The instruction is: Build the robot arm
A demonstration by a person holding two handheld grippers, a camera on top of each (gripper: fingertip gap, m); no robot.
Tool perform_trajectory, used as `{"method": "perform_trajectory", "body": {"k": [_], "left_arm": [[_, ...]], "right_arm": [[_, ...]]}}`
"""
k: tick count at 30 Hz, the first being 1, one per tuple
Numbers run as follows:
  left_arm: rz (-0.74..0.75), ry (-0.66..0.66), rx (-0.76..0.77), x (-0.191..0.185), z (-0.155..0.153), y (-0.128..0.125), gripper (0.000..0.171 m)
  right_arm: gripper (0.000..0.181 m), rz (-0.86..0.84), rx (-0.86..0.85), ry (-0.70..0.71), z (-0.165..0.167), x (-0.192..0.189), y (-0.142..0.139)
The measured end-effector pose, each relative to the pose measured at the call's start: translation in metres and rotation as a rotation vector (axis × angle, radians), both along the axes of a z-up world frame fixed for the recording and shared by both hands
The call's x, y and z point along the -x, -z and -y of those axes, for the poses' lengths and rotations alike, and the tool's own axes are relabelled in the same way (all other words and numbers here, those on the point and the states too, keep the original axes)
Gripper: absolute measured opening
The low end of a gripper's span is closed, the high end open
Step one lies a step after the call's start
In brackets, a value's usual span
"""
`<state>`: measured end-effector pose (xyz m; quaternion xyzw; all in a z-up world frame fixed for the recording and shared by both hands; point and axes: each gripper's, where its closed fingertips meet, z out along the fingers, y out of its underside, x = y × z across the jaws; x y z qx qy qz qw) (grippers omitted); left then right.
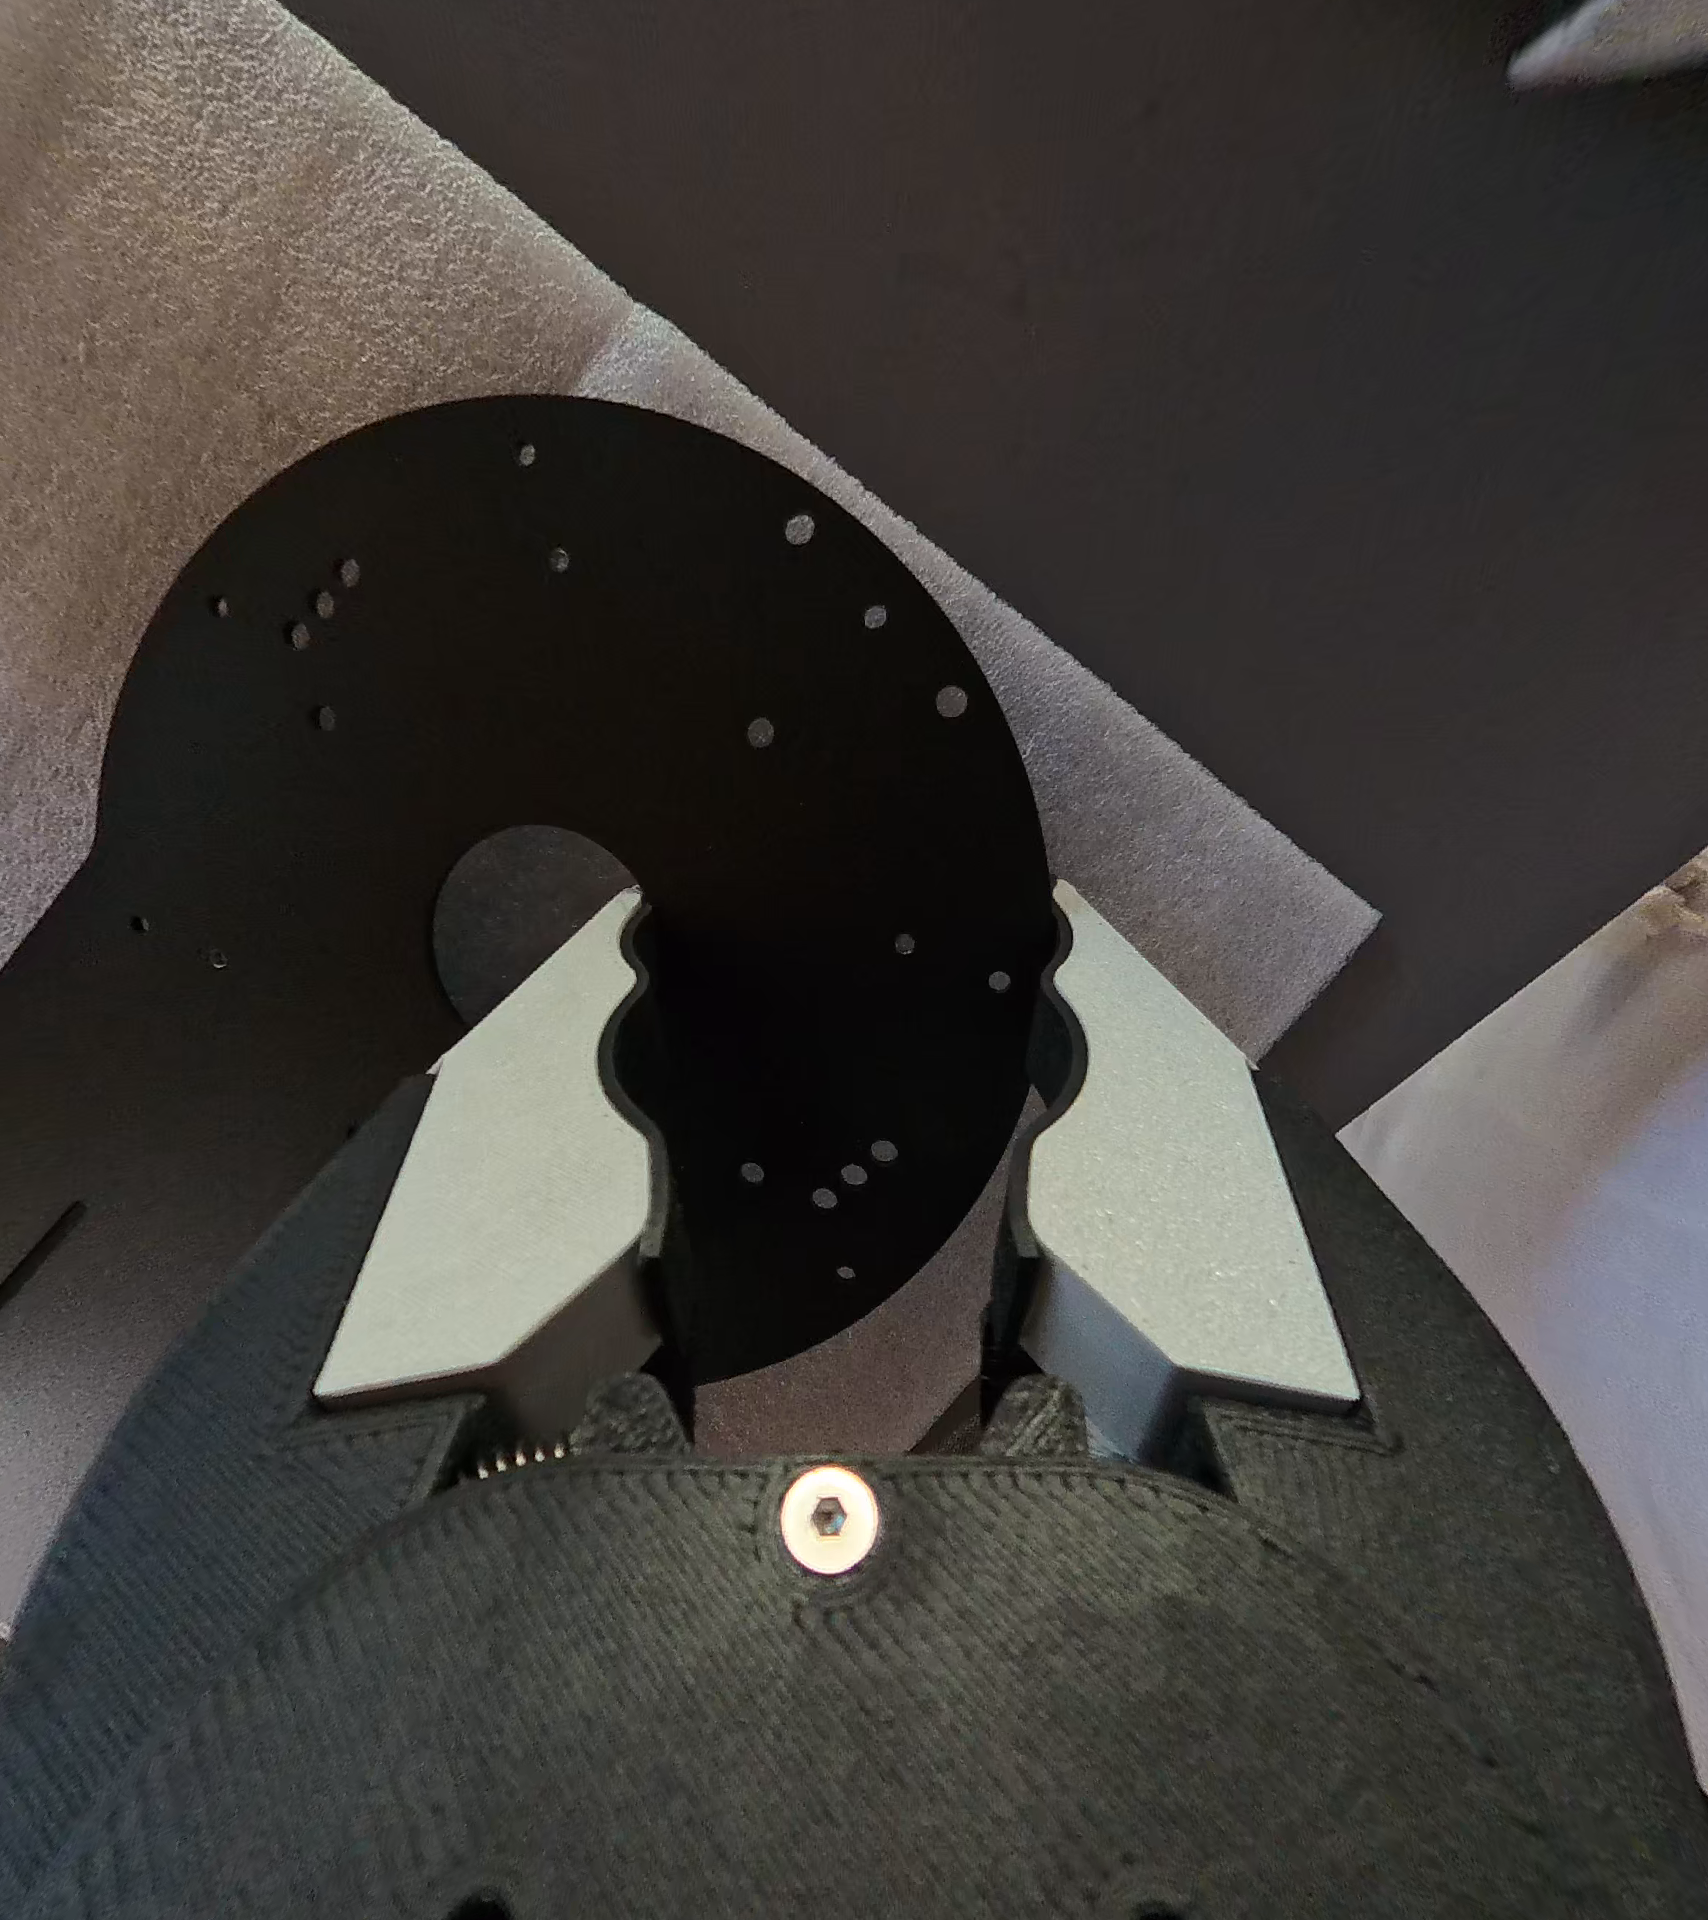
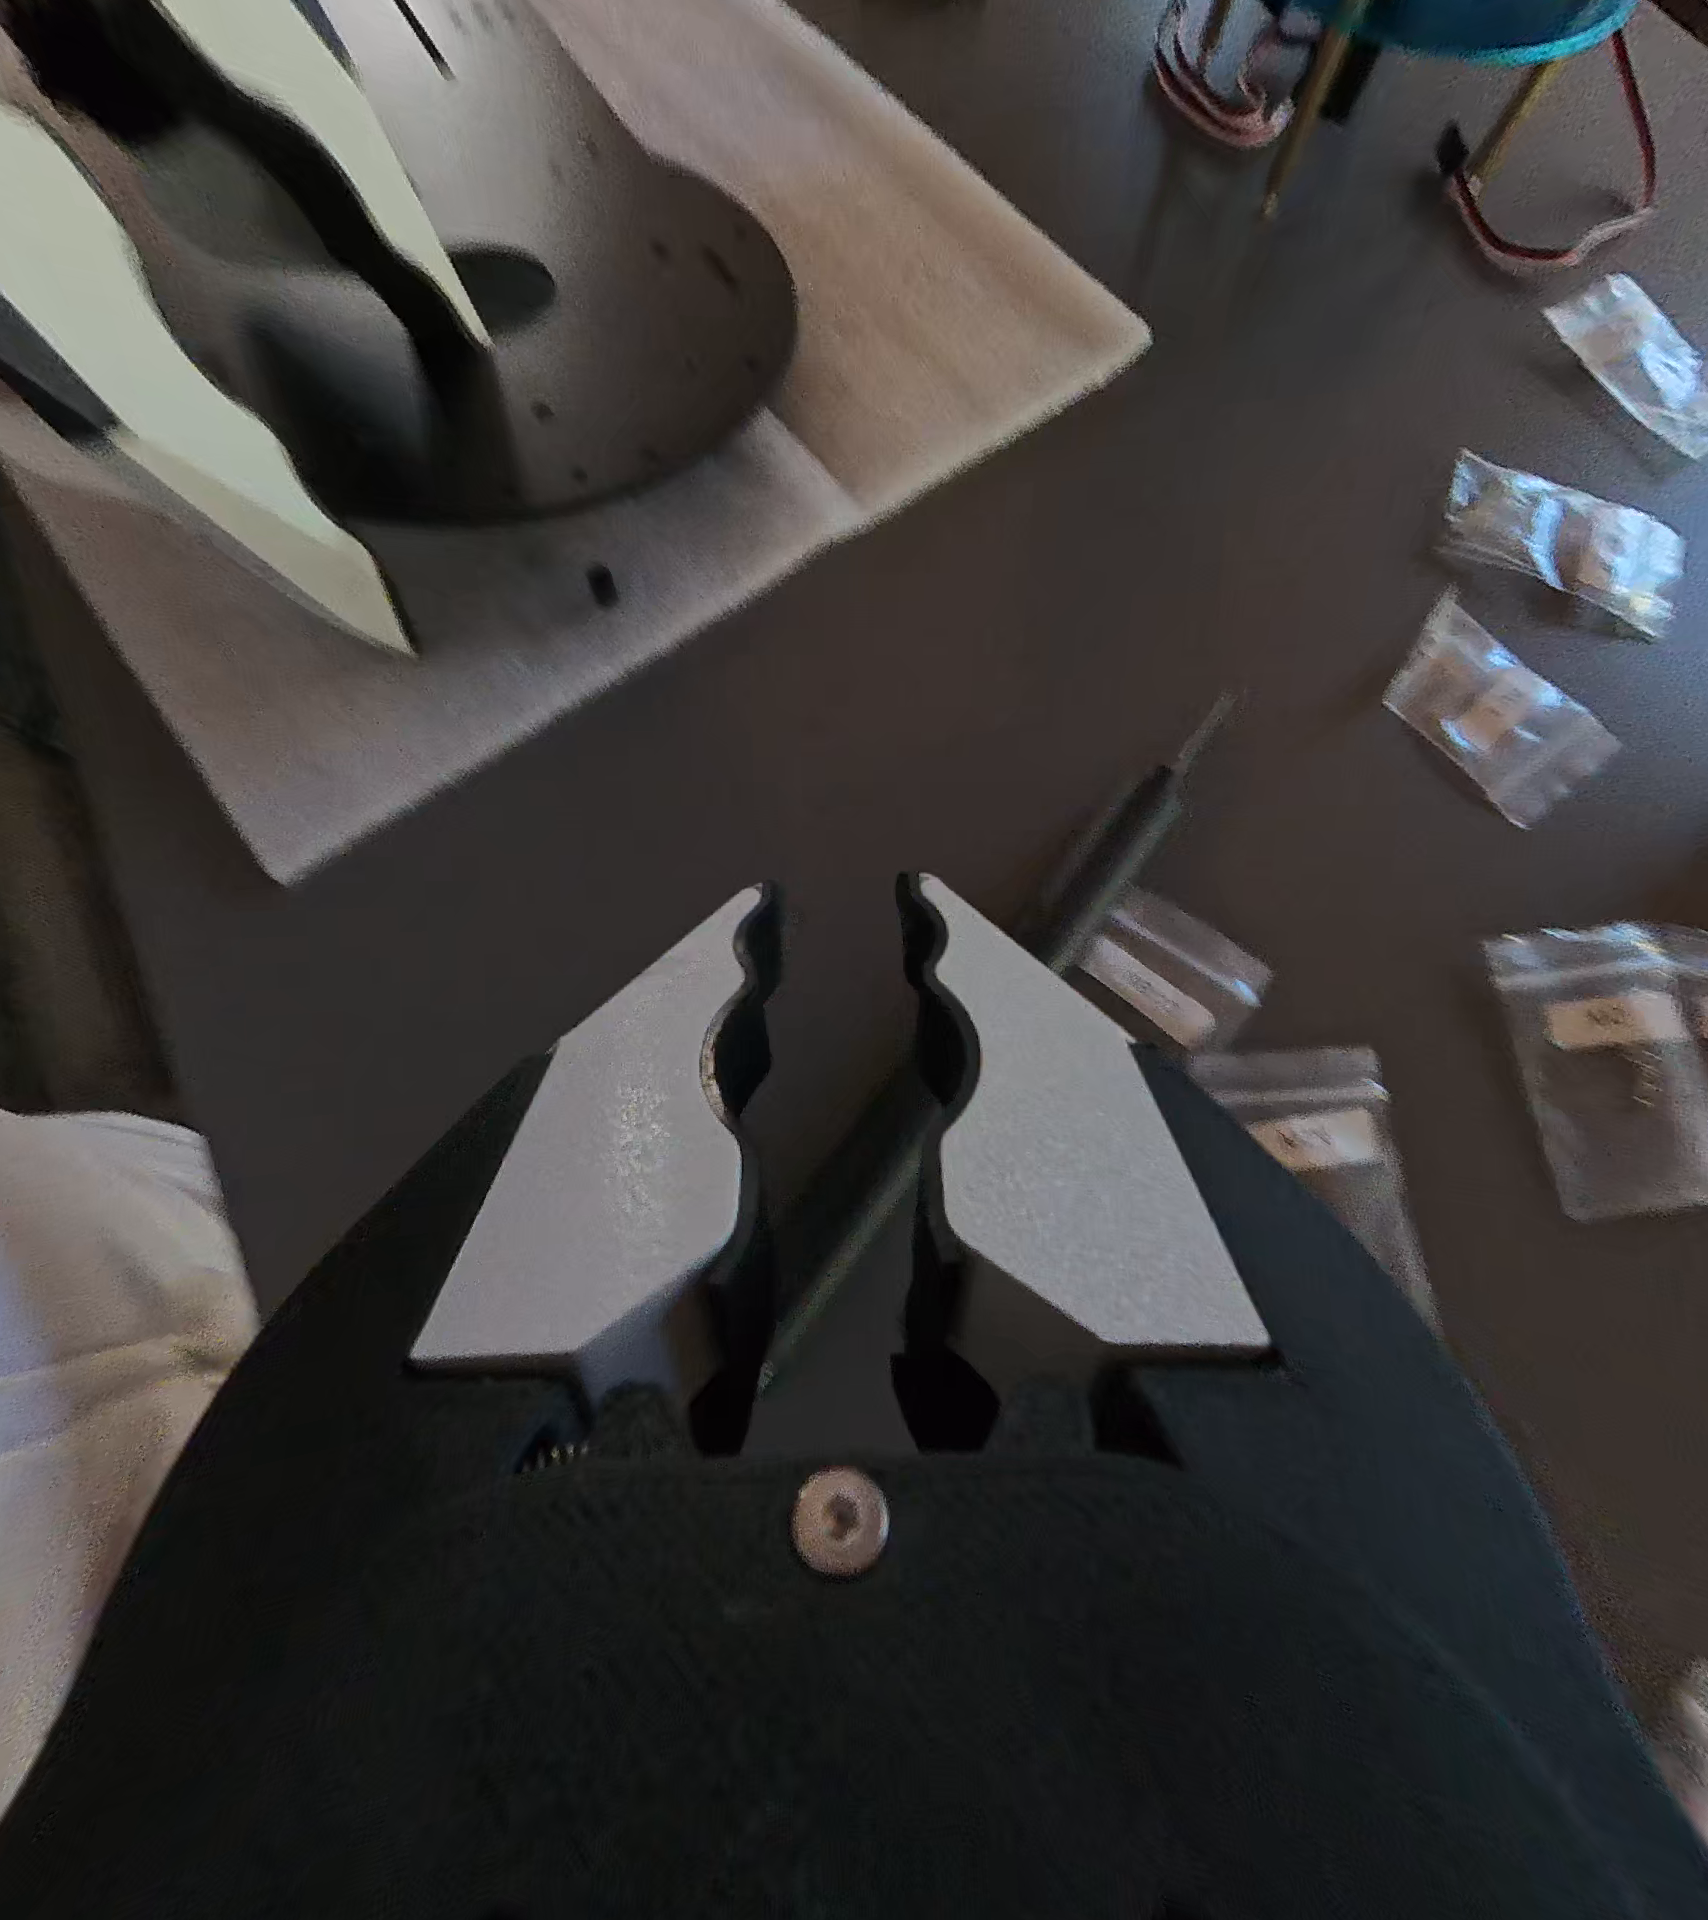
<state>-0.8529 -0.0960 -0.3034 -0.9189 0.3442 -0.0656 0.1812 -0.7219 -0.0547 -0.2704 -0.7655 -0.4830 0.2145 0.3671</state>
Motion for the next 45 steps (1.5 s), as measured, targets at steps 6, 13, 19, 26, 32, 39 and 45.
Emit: {"method": "perform_trajectory", "body": {"k": [6, 13, 19, 26, 32, 39, 45], "left_arm": [[-0.001, 0.001, 0.000, 0.000, 0.000, 0.000, 0.070], [-0.003, 0.008, 0.004, 0.003, 0.001, 0.000, 0.070], [-0.006, 0.010, 0.005, 0.003, 0.001, 0.000, 0.070], [-0.014, 0.009, 0.013, 0.003, 0.002, 0.001, 0.070], [-0.038, 0.007, 0.040, 0.004, 0.002, 0.001, 0.070], [-0.060, 0.008, 0.068, 0.004, 0.003, 0.001, 0.070], [-0.068, 0.007, 0.073, 0.005, 0.003, 0.001, 0.070]], "right_arm": [[0.023, -0.110, 0.180, -0.021, 0.038, 0.059, 0.010], [0.014, 0.082, 0.038, 0.081, 0.013, 0.020, 0.026], [0.020, -0.129, 0.061, 0.025, 0.026, 0.069, 0.003], [0.021, -0.169, 0.052, 0.074, 0.023, 0.098, 0.013], [0.017, -0.094, 0.043, 0.052, 0.015, 0.101, 0.021], [0.013, -0.069, 0.080, -0.001, 0.015, 0.106, 0.027], [0.019, -0.135, 0.130, -0.028, 0.015, 0.098, 0.018]]}}
